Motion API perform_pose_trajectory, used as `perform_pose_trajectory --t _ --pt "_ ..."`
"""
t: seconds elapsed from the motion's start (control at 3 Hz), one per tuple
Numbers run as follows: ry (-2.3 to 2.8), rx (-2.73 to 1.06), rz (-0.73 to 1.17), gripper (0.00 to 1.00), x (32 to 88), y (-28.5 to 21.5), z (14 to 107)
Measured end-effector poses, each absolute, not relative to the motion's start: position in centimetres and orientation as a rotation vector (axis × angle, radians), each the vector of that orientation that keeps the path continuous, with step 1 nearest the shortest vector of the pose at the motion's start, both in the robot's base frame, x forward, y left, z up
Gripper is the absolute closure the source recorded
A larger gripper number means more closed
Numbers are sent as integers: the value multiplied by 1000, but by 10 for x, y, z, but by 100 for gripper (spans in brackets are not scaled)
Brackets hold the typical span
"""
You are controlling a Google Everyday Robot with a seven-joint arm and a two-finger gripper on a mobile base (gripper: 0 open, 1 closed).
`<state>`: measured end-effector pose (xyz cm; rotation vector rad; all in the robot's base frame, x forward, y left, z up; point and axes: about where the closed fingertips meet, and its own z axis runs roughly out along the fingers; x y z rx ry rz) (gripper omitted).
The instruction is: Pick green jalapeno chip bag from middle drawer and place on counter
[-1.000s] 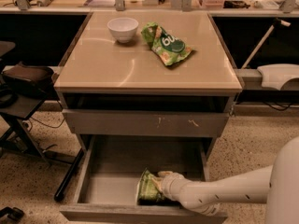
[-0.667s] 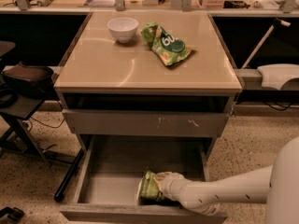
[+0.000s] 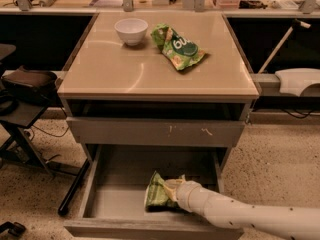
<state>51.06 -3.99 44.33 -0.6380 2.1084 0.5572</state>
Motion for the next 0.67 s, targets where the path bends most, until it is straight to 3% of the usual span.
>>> perform_pose_trajectory --t 0.67 --pt "1870 -701 596 100 490 -33 572"
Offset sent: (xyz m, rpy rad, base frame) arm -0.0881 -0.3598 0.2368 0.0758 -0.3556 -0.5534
